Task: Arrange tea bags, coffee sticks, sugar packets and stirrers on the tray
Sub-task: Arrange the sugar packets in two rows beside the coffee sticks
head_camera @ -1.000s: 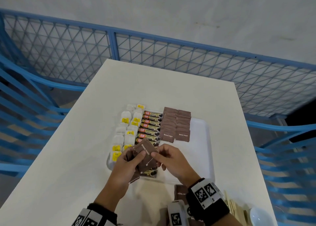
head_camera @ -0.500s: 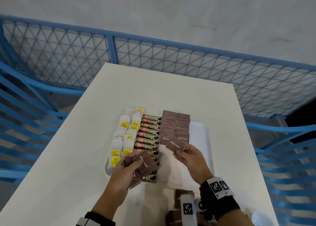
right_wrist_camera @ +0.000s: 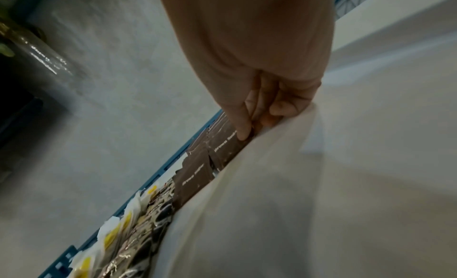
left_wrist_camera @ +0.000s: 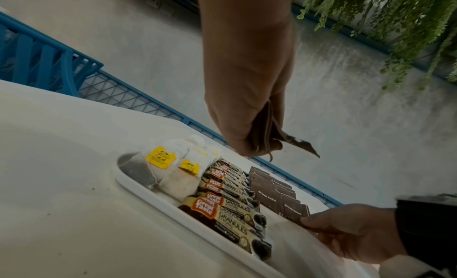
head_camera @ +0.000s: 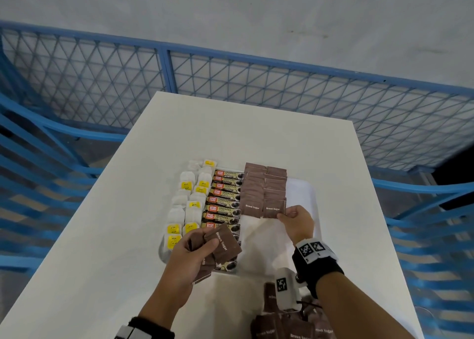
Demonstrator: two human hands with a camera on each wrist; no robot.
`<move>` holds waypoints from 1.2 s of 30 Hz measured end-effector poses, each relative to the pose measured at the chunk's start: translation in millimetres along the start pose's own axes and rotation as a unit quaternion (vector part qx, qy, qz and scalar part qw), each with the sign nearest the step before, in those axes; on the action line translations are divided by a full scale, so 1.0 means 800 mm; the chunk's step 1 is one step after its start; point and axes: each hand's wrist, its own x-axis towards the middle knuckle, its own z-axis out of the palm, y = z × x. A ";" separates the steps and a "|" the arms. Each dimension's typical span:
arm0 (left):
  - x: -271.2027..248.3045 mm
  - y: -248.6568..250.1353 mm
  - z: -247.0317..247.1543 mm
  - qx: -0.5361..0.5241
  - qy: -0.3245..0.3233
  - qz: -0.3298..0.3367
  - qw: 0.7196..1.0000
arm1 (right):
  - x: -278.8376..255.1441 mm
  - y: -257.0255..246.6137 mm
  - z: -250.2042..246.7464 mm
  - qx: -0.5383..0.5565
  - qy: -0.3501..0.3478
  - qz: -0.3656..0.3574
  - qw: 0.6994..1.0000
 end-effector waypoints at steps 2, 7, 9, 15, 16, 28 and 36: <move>-0.001 0.001 0.001 -0.004 0.002 0.002 1.000 | -0.002 -0.003 0.001 -0.008 0.001 -0.004 1.000; -0.004 0.004 0.005 -0.023 -0.001 0.005 1.000 | -0.020 -0.010 0.003 0.001 0.026 -0.059 0.998; -0.005 0.005 0.006 -0.035 -0.008 0.010 0.999 | -0.039 -0.021 0.004 0.015 0.013 -0.093 0.995; -0.005 0.002 0.006 -0.034 -0.008 0.016 0.999 | -0.116 -0.060 -0.004 -0.013 -0.239 -0.122 0.963; -0.006 0.002 0.005 -0.031 -0.008 0.019 0.999 | -0.128 -0.063 -0.005 -0.002 -0.285 -0.115 0.951; 0.004 -0.009 -0.004 -0.039 -0.006 -0.031 0.999 | -0.140 -0.055 0.003 0.192 -0.328 0.005 0.925; 0.011 -0.013 -0.008 -0.030 -0.015 -0.033 0.999 | -0.066 -0.024 0.015 0.221 -0.166 0.058 0.959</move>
